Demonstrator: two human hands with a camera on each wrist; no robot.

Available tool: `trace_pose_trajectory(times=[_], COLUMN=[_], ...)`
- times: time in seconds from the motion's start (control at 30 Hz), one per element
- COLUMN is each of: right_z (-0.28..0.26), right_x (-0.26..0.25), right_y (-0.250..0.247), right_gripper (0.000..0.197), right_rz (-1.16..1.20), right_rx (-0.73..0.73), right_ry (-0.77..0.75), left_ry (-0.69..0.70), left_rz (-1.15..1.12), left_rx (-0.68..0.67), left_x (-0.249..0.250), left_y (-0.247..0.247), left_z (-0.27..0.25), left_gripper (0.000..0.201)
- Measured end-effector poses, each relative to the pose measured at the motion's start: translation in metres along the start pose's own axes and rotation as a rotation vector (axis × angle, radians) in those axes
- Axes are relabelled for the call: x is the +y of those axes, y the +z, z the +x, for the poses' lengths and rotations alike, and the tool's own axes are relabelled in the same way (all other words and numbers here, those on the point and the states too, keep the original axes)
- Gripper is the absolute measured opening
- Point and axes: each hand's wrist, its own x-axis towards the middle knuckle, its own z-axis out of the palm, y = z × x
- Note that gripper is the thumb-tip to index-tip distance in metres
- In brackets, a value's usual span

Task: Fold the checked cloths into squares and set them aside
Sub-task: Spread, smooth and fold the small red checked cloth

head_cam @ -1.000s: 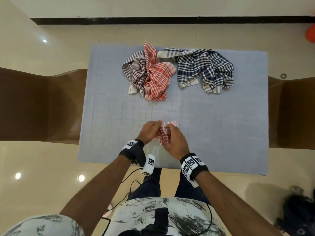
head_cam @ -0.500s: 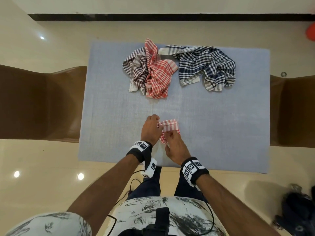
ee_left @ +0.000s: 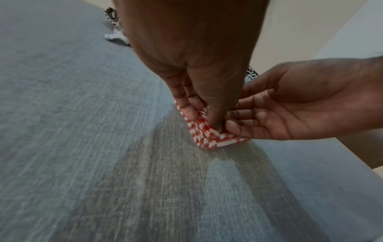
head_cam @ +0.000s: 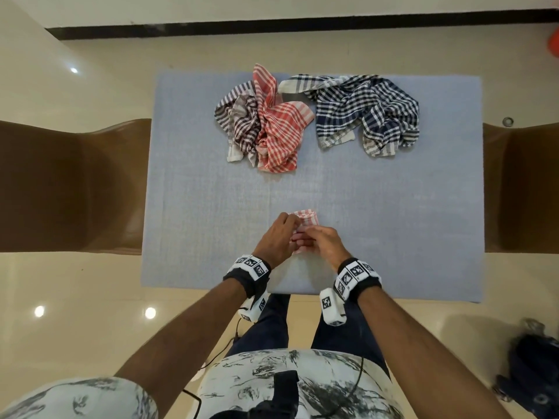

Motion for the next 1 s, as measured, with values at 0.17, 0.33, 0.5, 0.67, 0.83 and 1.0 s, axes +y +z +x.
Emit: trace_pose_trajectory(times=[0.17, 0.33, 0.5, 0.67, 0.83, 1.0], right_z=[0.014, -0.004, -0.001, 0.011, 0.009, 0.010], right_x=[-0.006, 0.008, 0.058, 0.052, 0.031, 0.012], right_y=[-0.008, -0.014, -0.023, -0.046, -0.083, -0.032], right_gripper=[0.022, 0.046, 0.089, 0.094, 0.107, 0.067], right_rz=[-0.171, -1.048, -1.623, -1.745, -1.666, -1.232], right_rx=[0.213, 0.148, -0.032, -0.068, 0.094, 0.190], right_ry=[-0.208, -0.768, -0.686, -0.576, -0.420, -0.496], left_ry=[-0.016, 0.002, 0.066, 0.069, 0.001, -0.088], left_rz=[0.028, 0.195, 0.409, 0.457, 0.420, 0.315], left_rx=[0.011, 0.136, 0.155, 0.111, 0.083, 0.093], left_x=[0.001, 0.000, -0.009, -0.012, 0.001, 0.007], left_y=[0.001, 0.006, 0.012, 0.012, 0.005, 0.004], left_z=[0.001, -0.006, -0.017, -0.021, -0.017, -0.009], left_gripper=[0.050, 0.059, 0.069, 0.077, 0.077, 0.077])
